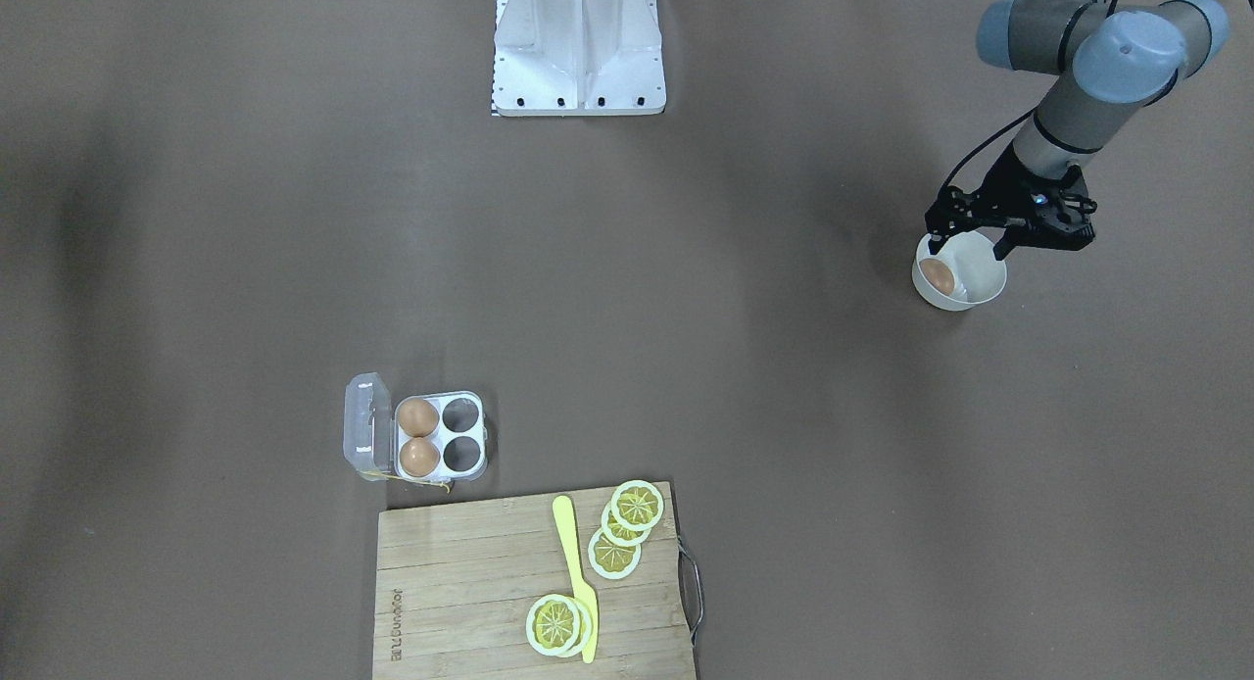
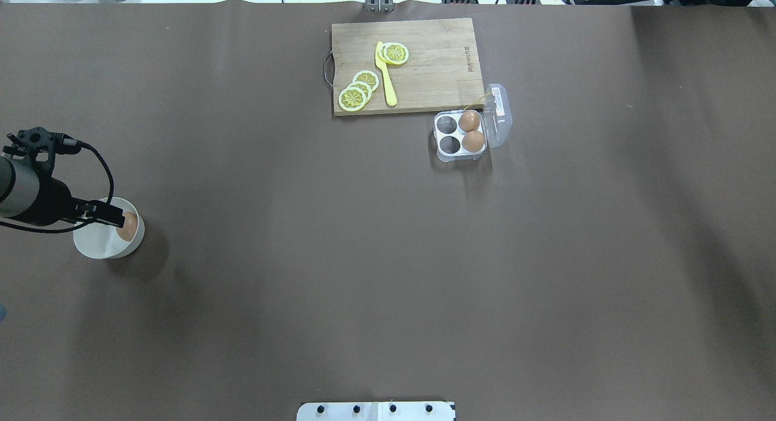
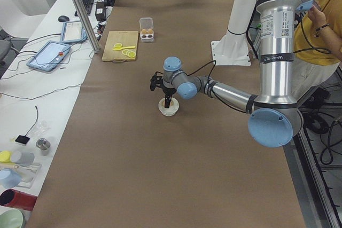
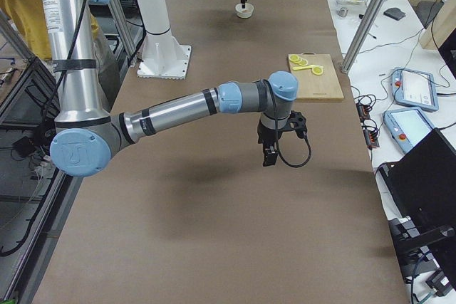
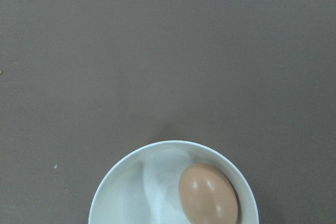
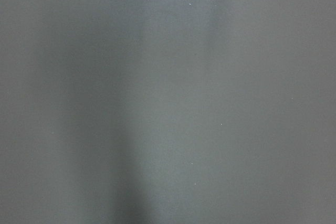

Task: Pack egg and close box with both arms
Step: 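Lower the left gripper into the bowl and close on the brown egg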

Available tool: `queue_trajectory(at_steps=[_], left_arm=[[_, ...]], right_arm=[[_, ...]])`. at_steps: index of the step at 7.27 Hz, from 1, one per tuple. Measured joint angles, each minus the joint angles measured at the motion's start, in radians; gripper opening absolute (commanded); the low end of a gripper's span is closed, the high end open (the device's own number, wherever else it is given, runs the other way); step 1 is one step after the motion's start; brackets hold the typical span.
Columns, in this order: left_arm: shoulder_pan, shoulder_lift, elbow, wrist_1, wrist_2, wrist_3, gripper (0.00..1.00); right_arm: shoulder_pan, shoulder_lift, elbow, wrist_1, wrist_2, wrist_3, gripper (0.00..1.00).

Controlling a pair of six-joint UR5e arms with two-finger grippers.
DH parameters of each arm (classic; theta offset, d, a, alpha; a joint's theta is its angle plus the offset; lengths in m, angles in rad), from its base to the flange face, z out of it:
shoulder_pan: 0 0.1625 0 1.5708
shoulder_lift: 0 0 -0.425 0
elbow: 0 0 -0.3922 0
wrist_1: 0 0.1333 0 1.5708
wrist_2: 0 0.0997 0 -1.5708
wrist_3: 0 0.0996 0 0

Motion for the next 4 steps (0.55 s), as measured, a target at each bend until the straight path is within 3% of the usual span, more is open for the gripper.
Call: queue_trajectory(at_steps=[4], left_arm=[[0.007, 0.000, 0.028, -0.025, 0.000, 0.000, 0.80]], right_arm=[[0.000, -0.002, -0.002, 0.000, 0.001, 0.001, 1.00]])
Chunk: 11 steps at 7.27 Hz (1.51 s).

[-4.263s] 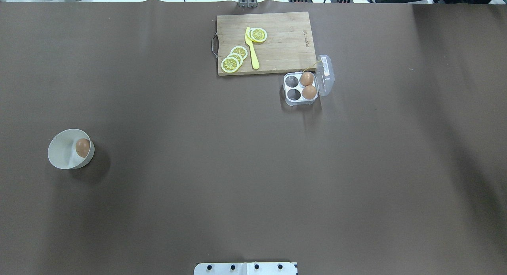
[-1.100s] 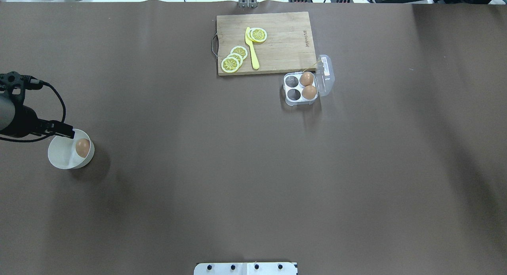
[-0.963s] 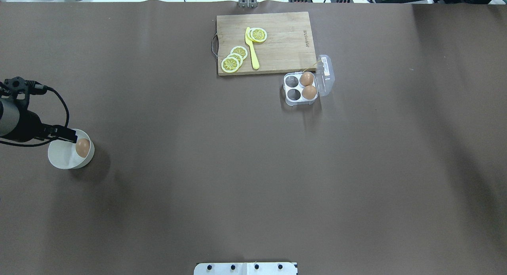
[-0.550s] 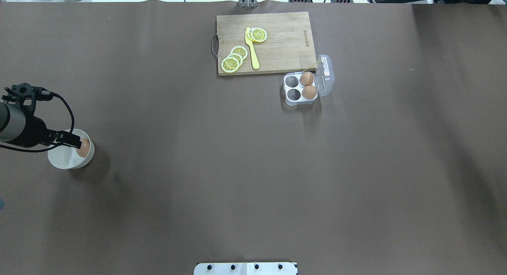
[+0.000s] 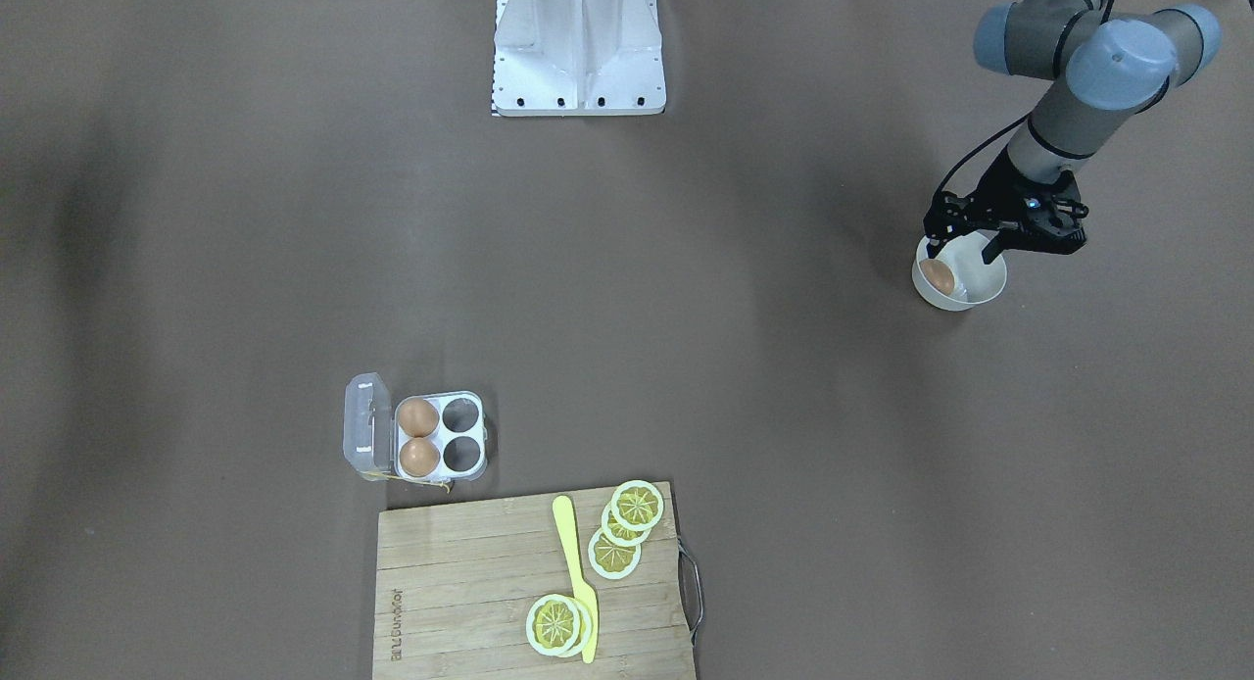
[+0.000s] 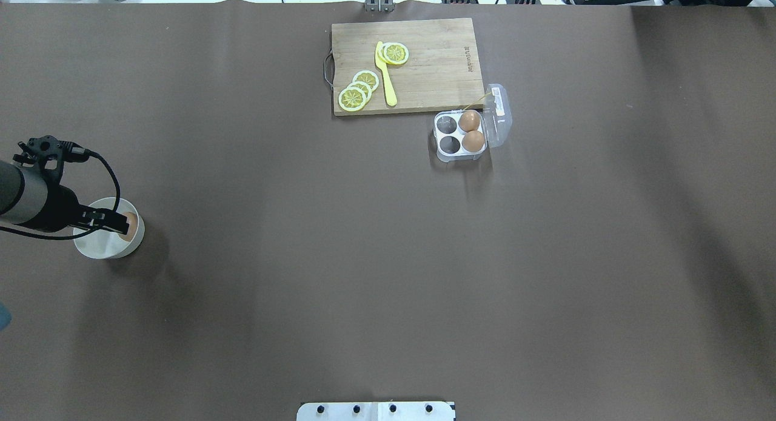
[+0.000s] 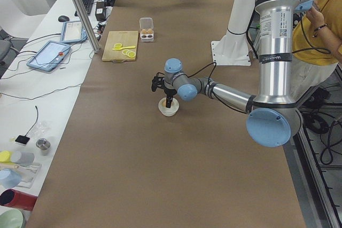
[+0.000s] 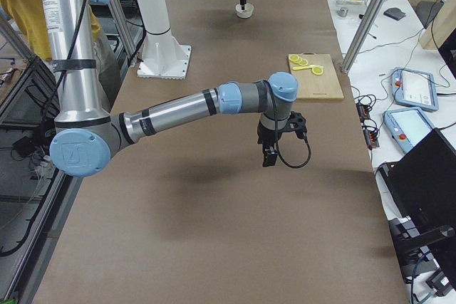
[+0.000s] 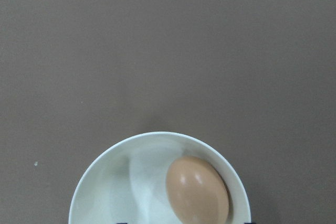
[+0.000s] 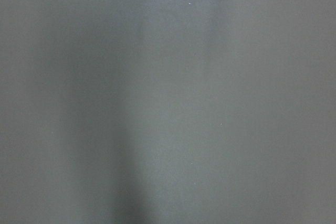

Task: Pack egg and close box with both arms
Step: 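Lower the left gripper into the bowl and close on the brown egg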

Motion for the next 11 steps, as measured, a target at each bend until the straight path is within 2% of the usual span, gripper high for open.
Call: queue_trajectory(at_steps=[11], left_arm=[[0.001, -0.018, 0.052, -0.046, 0.019, -0.001, 0.80]], right_arm=[[0.000, -0.009, 0.009, 0.000, -0.002, 0.000, 1.00]])
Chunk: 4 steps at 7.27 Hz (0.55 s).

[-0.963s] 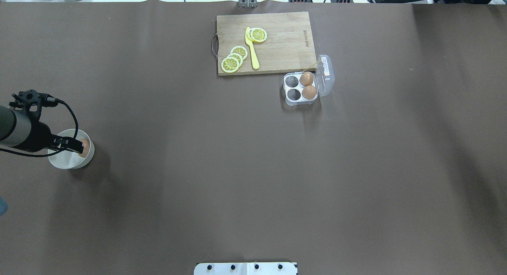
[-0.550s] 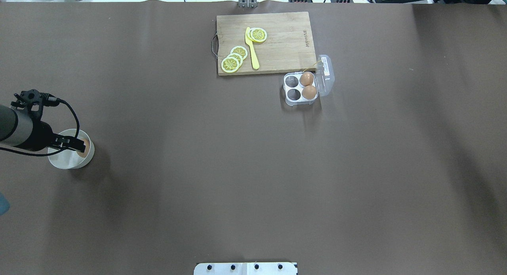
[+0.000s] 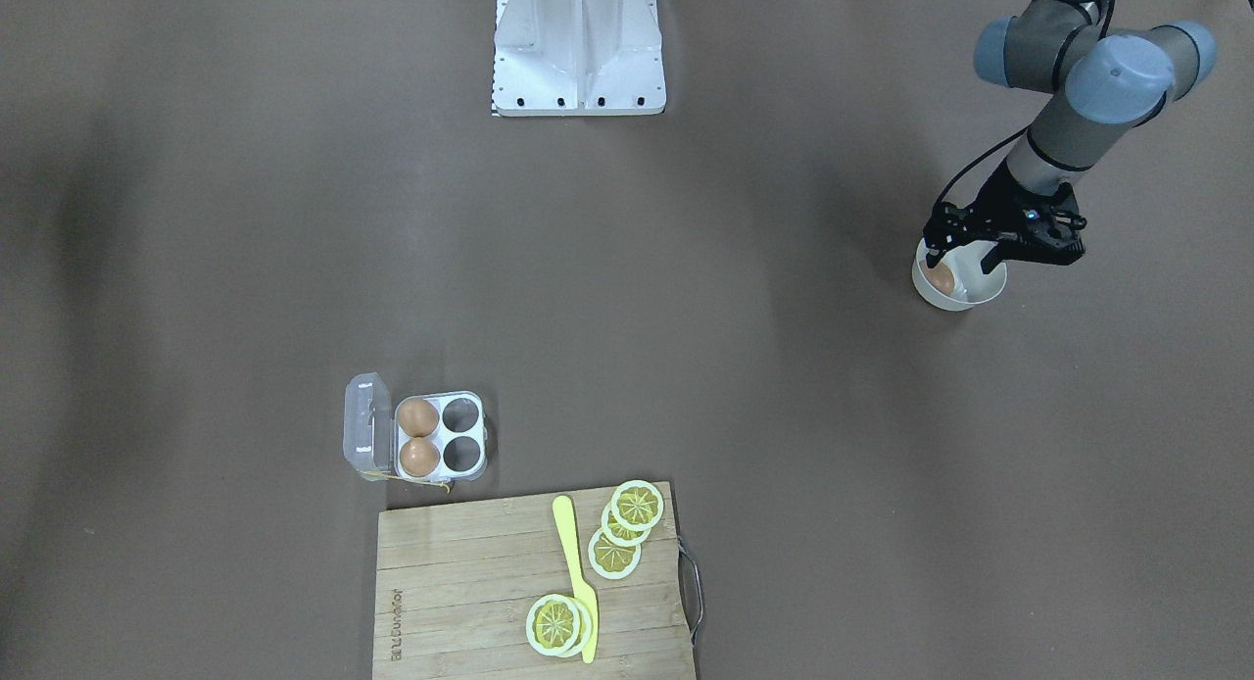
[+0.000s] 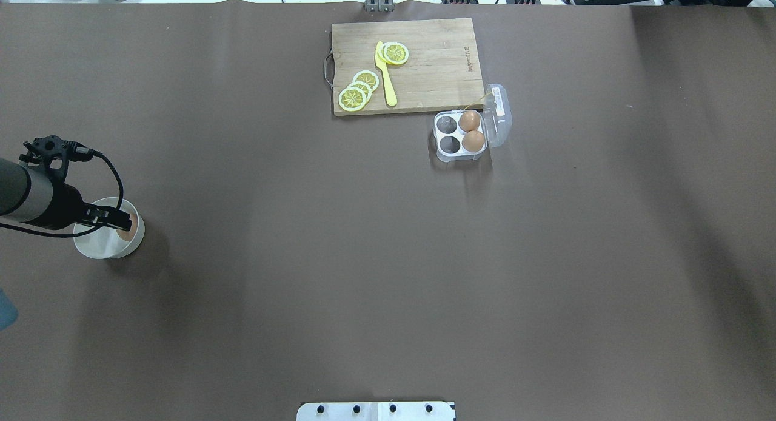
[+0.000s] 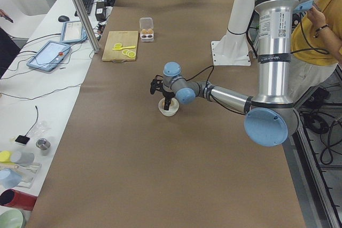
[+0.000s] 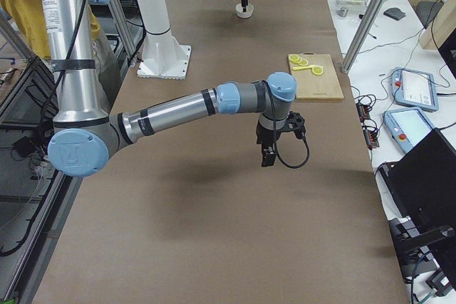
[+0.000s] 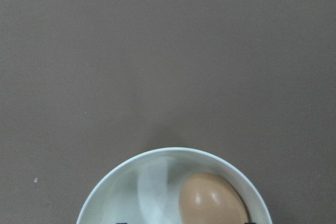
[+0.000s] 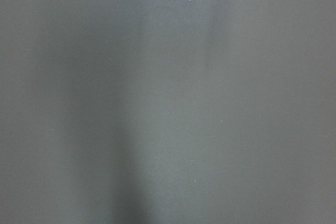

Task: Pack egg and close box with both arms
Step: 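Lower the left gripper into the bowl and close on the brown egg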

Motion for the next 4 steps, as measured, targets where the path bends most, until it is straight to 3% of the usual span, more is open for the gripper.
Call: queue_trajectory(at_steps=[4], left_arm=[[0.001, -0.001, 0.003, -0.005, 0.007, -0.001, 0.80]], right_arm=[[0.000, 0.000, 0.001, 0.000, -0.002, 0.002, 1.00]])
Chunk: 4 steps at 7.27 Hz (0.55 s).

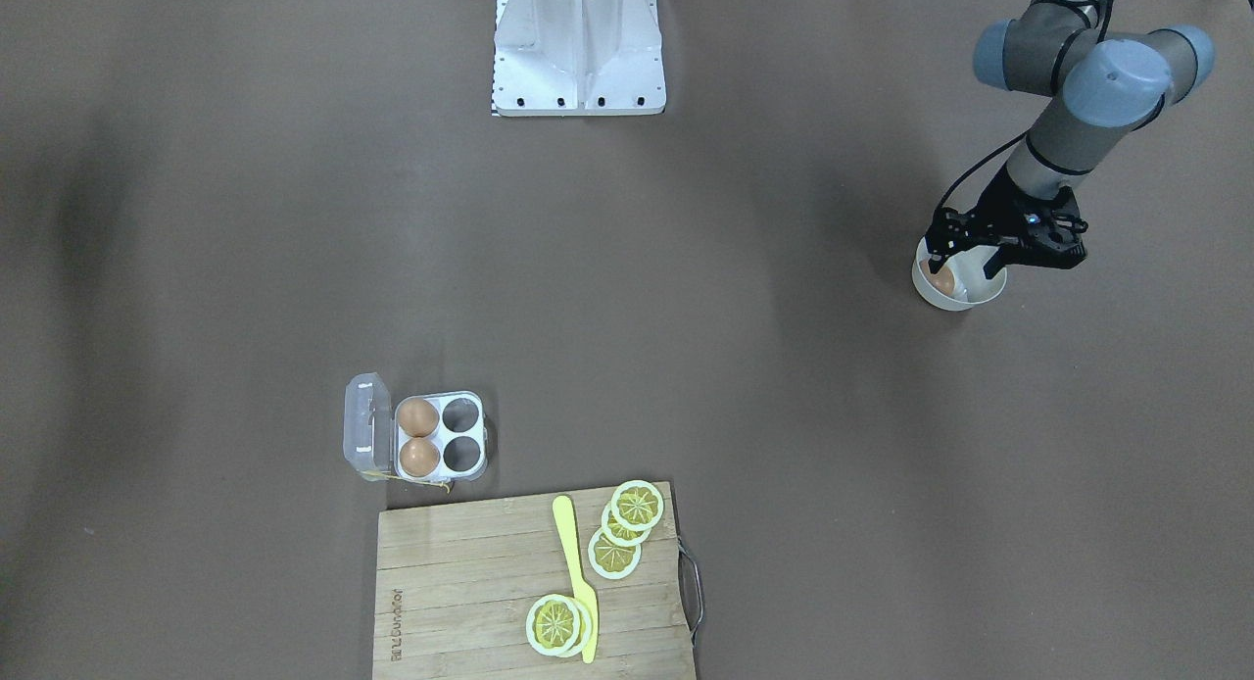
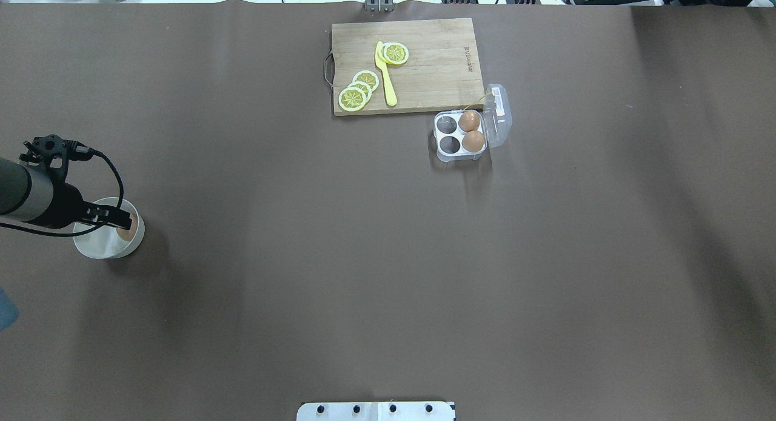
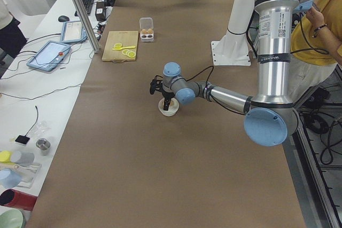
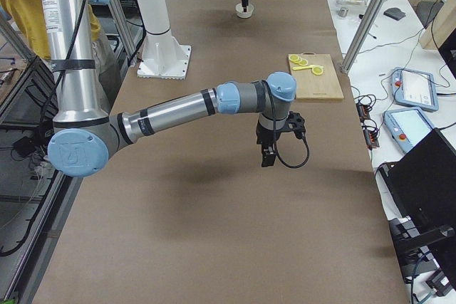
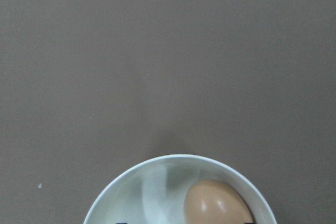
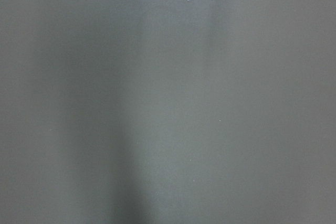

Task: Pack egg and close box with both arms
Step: 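Lower the left gripper into the bowl and close on the brown egg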

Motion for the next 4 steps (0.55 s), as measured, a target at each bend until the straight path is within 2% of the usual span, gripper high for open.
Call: queue_trajectory(at_steps=[4], left_arm=[[0.019, 0.004, -0.002, -0.025, 0.000, -0.026, 0.80]], right_arm=[[0.000, 0.001, -0.001, 0.000, 0.001, 0.001, 1.00]])
